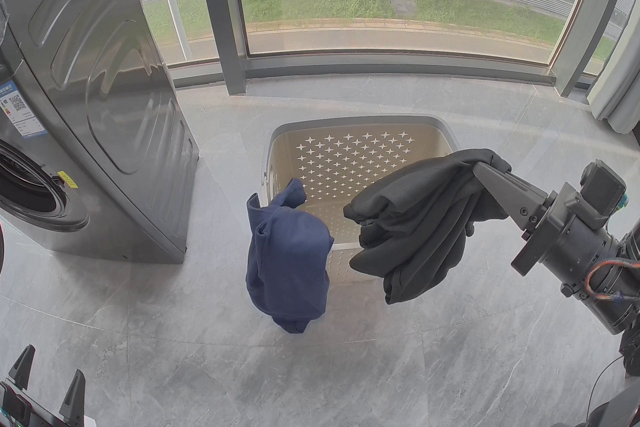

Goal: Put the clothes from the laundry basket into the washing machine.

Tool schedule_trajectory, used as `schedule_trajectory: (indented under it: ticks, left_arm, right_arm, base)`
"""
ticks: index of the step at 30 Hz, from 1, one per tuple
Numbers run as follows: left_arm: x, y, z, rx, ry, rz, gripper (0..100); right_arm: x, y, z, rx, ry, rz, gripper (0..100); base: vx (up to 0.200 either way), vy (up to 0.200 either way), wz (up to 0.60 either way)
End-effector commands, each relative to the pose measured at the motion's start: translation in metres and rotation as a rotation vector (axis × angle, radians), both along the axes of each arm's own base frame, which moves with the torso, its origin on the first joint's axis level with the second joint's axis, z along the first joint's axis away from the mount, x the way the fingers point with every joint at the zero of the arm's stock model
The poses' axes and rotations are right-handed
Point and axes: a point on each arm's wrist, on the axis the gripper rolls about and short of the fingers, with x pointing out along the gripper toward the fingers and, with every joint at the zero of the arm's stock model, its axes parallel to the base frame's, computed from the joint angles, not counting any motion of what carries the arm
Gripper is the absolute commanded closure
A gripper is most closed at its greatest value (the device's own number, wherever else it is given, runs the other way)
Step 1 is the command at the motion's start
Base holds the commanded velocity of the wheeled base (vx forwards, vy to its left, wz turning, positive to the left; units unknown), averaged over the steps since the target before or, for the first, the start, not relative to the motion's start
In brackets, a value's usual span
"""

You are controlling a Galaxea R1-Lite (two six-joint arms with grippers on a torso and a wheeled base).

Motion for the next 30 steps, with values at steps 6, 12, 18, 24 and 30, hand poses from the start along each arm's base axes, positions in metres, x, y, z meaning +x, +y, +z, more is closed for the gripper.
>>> schedule_trajectory:
  ticks: [6,12,18,24,30]
  left_arm:
    - [0.0003,0.0,-0.0047,-0.003,0.004,0.001,0]
    - [0.0003,0.0,-0.0047,-0.001,0.004,-0.001,0]
    - [0.0003,0.0,-0.0047,-0.004,0.004,0.001,0]
    - [0.0003,0.0,-0.0047,-0.003,0.004,0.001,0]
    - [0.0003,0.0,-0.0047,-0.004,0.004,-0.001,0]
  right_arm:
    - [0.0027,0.0011,0.0017,0.01,0.011,-0.059,100]
    - [0.007,0.0034,0.0085,0.037,0.004,-0.111,100]
    - [0.008,0.0045,0.0089,0.04,0.007,-0.121,100]
    - [0.0081,0.0045,0.0094,0.043,0.005,-0.121,100]
    - [0.0077,0.0055,0.0092,0.043,0.005,-0.116,100]
  base:
    - [0.0,0.067,0.0]
    - [0.0,0.2,0.0]
    - [0.0,0.2,0.0]
    - [0.0,0.2,0.0]
    - [0.0,0.2,0.0]
